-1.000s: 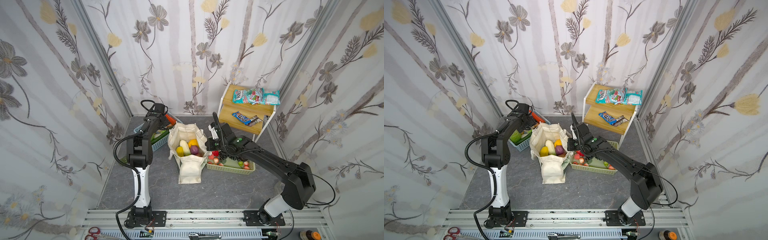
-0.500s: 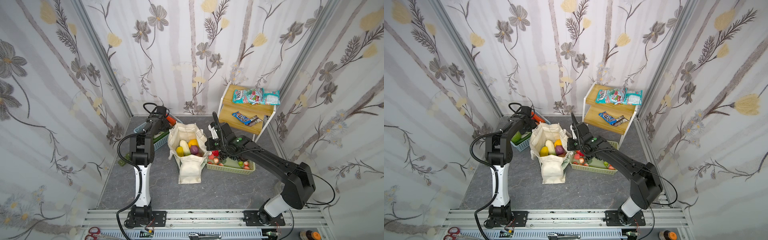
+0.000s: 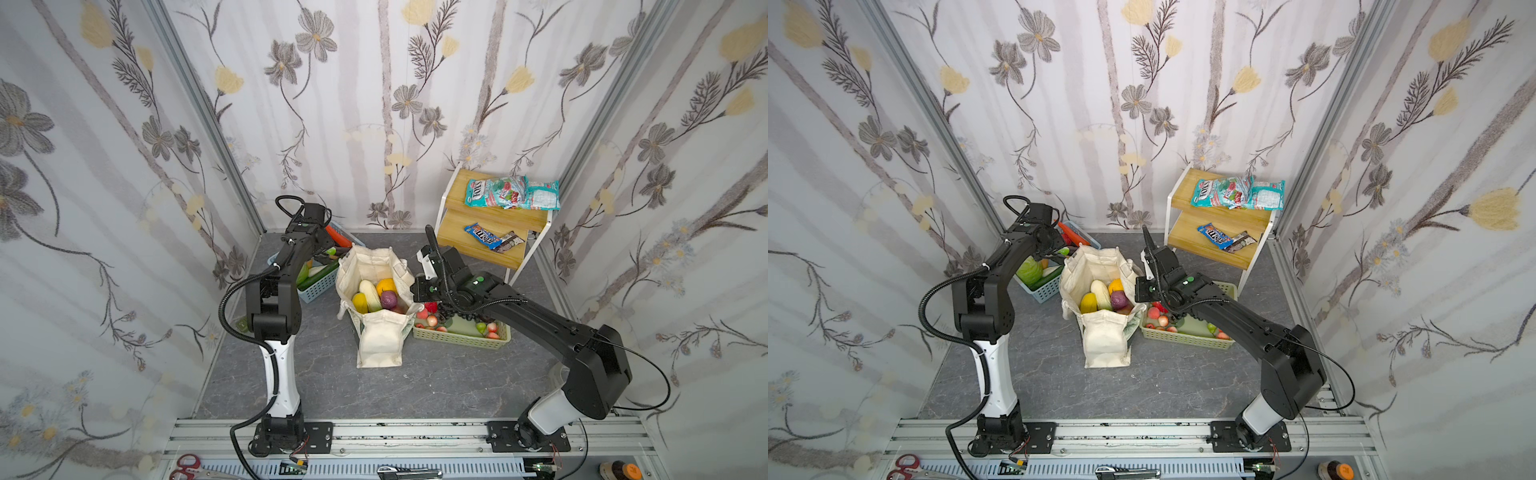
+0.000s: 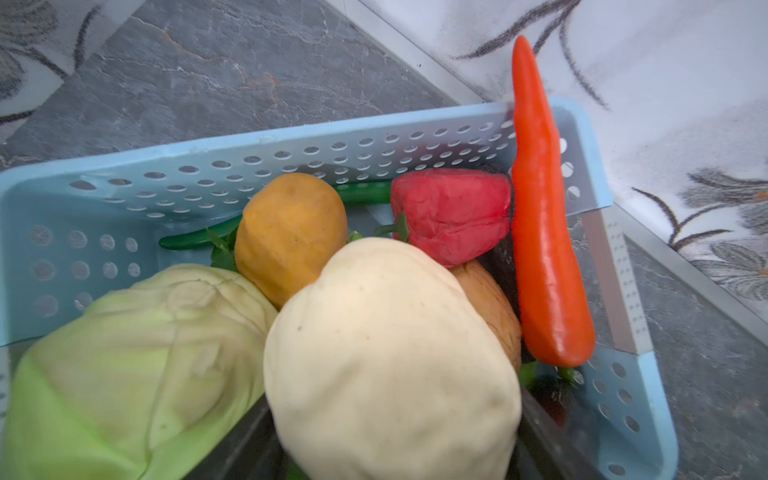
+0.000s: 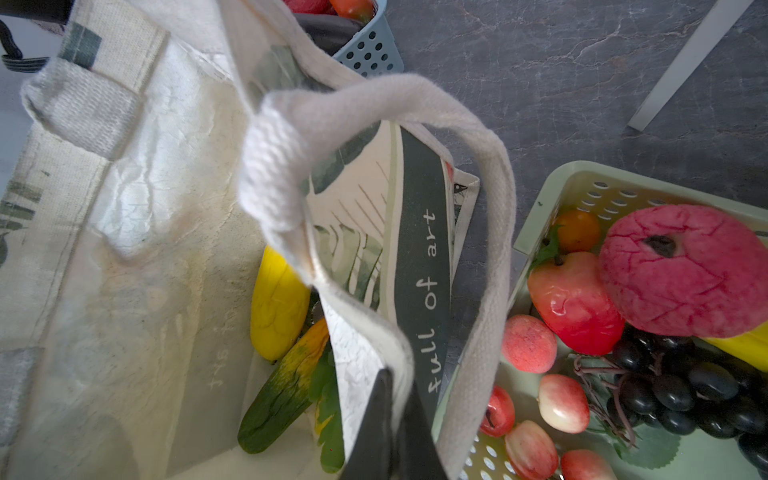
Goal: Place the food into the grocery bag and tie it
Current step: 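Close the left gripper on the cream vegetable and lift it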
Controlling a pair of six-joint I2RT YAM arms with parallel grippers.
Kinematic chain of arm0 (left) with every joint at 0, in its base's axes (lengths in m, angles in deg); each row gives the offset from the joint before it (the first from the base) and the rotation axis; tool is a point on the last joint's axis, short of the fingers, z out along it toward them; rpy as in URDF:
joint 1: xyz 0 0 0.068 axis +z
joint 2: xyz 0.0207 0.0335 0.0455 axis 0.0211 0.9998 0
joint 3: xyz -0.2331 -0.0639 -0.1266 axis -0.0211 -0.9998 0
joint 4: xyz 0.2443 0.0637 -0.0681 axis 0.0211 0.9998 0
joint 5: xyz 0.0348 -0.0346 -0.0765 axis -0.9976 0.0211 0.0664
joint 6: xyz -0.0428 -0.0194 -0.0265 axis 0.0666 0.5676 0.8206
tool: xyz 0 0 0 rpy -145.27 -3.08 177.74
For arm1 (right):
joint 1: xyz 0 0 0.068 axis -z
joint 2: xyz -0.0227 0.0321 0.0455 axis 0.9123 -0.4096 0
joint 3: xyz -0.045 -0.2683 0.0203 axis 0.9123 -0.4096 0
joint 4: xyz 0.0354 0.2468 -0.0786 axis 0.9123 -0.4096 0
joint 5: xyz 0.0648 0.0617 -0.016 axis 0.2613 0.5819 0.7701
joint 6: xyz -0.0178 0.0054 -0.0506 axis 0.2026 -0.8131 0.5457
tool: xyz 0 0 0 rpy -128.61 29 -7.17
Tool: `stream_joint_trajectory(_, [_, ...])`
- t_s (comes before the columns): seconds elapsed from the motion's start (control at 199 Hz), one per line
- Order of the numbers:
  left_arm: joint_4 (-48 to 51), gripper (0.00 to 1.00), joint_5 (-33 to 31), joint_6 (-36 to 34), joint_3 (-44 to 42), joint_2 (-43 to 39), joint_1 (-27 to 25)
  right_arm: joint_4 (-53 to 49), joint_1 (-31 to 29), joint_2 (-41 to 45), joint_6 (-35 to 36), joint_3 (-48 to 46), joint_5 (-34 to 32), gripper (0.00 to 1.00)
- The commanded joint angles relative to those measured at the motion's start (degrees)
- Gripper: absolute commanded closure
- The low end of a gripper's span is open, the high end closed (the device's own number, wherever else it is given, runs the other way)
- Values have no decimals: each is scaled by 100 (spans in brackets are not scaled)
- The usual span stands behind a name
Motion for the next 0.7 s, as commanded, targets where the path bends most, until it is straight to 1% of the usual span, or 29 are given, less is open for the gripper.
stream_joint_trajectory(0.0, [-129, 30, 144, -51, -57, -260, -2, 74, -20, 73, -21, -44, 50, 99])
stream_joint_trajectory(0.411, [-205, 30, 509, -131, -271, -1176, -62, 162, -55, 125, -36, -107, 58, 99])
stream_joint_trajectory(0.532, [-253, 30, 862, -130, -361, -1373, -145, 187, -67, 113, -47, -116, 59, 99])
stream_joint_trajectory(0.697, [-449, 30, 1393, -40, -690, -1708, -321, 203, -72, 114, -54, -125, 54, 99])
